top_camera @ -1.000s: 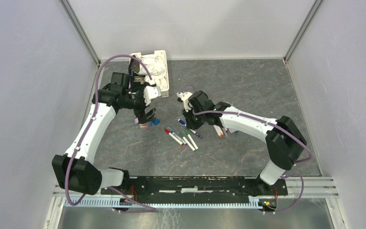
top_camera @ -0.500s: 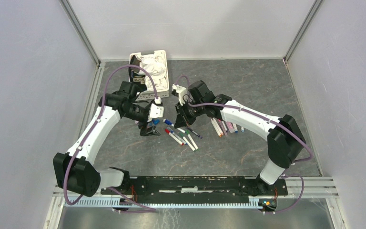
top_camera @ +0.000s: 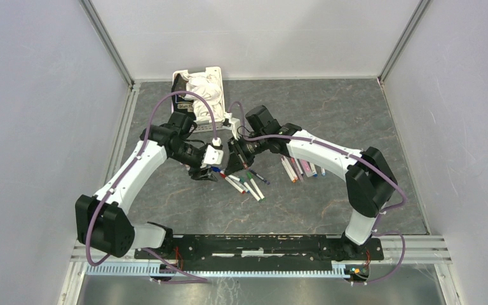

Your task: Open the pen caps

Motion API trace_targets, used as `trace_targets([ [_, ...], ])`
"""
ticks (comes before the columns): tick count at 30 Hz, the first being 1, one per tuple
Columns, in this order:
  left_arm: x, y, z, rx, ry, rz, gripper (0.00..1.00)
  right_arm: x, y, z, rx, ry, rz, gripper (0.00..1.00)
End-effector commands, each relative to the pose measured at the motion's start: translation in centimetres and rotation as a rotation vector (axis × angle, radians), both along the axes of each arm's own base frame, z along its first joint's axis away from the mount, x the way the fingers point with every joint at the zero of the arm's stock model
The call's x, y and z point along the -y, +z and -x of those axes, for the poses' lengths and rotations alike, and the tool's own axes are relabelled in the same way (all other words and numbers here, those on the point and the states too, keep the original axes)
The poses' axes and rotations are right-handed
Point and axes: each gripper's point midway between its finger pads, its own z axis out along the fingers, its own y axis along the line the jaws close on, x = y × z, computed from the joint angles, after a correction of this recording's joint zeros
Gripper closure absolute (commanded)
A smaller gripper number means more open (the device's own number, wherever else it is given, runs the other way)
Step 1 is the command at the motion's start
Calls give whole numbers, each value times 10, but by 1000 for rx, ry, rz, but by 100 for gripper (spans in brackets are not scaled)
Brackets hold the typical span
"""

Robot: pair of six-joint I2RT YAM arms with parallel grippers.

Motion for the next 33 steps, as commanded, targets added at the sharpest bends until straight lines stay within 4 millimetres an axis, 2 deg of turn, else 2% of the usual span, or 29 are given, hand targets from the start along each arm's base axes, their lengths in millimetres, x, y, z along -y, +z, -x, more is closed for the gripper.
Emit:
trace_targets([
  [1, 2, -5, 2, 15, -46, 5, 45, -13, 22, -5, 30, 26, -76, 100],
  [3, 2, -6, 2, 16, -48, 0, 53, -13, 20, -4, 20, 33, -78, 100],
  [6, 1, -8, 1, 22, -53, -14, 72, -14, 19, -4, 12, 31, -82, 94],
  [9, 2, -7, 1, 37, -58, -19, 96, -15, 17, -3, -5, 25, -91, 73],
  [12, 3, -3, 1, 46, -59, -13, 98, -18, 11, -1, -38, 29, -95, 65],
  [20, 0, 1, 1, 66, -72, -34, 98, -19, -5, 7, -106, 79, -70, 66],
  [24, 0, 2, -2, 74, -75, -36, 98, -15, -13, 10, -124, 92, -47, 77],
  [27, -2, 2, -5, 86, -72, -53, 98, -11, -15, 9, -114, 77, -31, 100],
  [30, -11, -5, -16, 125, -54, -115, 98, 0, -19, 10, -104, 64, -8, 100],
  [33, -31, -12, -33, 164, -18, -185, 98, 16, -23, 13, -102, 49, 13, 100],
])
